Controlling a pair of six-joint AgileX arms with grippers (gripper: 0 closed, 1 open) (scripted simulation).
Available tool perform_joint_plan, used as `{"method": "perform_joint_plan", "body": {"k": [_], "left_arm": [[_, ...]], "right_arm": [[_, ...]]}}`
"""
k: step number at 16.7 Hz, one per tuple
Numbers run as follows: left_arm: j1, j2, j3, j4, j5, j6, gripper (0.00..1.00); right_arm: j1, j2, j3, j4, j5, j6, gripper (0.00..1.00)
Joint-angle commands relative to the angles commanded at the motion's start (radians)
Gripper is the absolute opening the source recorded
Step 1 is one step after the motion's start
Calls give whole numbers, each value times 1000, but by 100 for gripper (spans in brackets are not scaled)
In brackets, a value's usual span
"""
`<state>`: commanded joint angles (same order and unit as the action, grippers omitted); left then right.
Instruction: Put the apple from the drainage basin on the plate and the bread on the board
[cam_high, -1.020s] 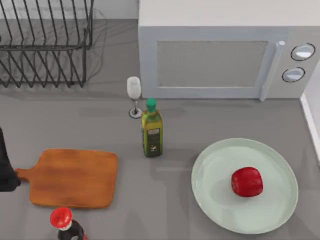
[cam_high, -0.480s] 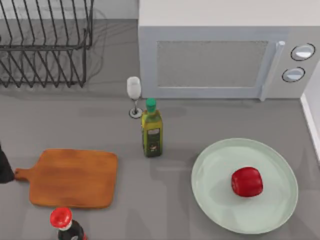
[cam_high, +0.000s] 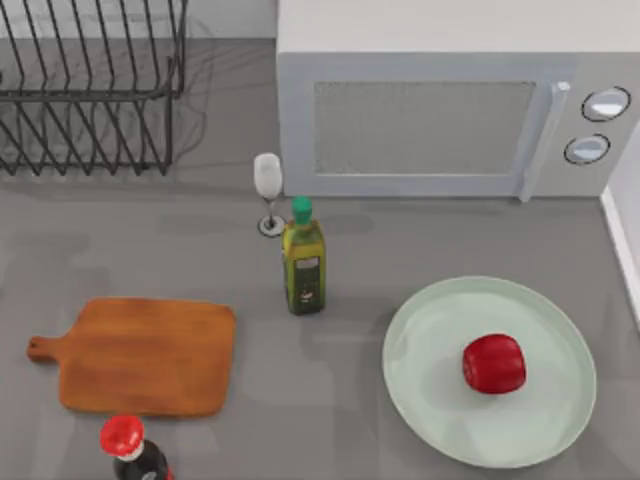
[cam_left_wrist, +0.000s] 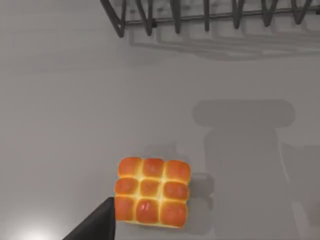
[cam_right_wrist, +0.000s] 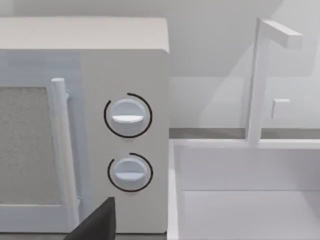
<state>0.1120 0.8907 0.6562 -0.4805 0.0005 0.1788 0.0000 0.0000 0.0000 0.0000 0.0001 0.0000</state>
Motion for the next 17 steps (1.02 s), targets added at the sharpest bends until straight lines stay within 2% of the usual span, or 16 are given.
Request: {"method": "perform_joint_plan", "body": {"k": [5,9,13,17], "left_arm": [[60,504,343,-253,1,93,100],[100,811,568,-419,0,155,100],[127,1009,714,-526,0,196,100],[134,1055,750,-552,0,206,100]], "right_arm": [[0,0,0,0,0,0,100],[0,0,0,0,0,0,100],[0,0,0,0,0,0,100],[0,0,0,0,0,0,100]]}}
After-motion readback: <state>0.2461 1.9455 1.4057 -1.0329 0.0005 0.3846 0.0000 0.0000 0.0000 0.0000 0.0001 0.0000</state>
